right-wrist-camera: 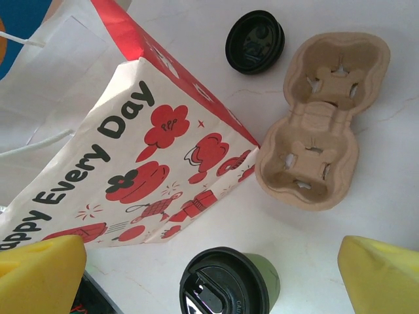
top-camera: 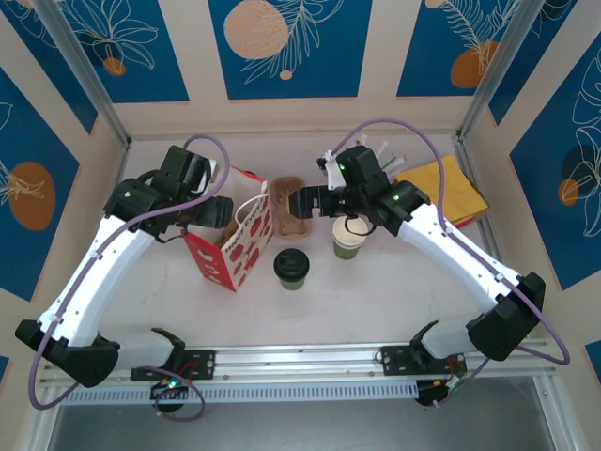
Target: Pack the takeout coffee
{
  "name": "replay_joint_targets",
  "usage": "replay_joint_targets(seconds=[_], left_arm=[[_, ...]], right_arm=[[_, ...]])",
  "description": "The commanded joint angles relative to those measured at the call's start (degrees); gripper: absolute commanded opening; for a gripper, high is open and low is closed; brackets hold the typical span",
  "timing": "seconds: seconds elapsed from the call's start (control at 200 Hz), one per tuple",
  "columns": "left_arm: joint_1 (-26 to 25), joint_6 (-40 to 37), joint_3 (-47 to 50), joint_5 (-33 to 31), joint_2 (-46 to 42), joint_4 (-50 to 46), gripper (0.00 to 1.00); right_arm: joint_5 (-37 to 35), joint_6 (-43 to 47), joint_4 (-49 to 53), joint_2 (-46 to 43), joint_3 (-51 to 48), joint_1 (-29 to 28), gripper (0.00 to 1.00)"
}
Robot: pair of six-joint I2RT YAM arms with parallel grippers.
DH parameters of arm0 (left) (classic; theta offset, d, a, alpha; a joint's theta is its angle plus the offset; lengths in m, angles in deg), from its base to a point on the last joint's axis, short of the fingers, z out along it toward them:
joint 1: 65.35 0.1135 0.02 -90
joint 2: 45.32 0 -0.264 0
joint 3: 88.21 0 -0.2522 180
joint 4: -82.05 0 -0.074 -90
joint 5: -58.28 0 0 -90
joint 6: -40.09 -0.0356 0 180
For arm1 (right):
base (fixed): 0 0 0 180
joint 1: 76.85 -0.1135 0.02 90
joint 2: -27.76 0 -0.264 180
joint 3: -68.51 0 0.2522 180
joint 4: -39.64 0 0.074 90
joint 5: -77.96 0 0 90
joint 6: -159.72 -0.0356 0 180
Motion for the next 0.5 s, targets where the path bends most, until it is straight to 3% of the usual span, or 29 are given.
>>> replay_joint_targets(seconds=[0.0,0.265,0.315,0.495], left_arm=[[-0.2,0.4,-2.1,1.2,-1.7,0.8,0.78],[-0.2,0.5,-4.2,0.7,-1.8,0.3,0.8],[-0.2,0.6,-4.6,0.5,-2.0,0.3,0.87],[-0.1,0.7,-6.4,1.0,-1.9,0.4,0.89]], right_arm=[[-1.1,1.0,0.6,-1.1,1.9,0.2,0.99],[-1.4,0.6,0.1,-2.3,1.6,1.2,0.99],[-1.4,0.6,0.2,-2.2,1.5,1.3,0.99],[-1.4,0.5,0.1,-2.3,1.6,1.4,0.99]])
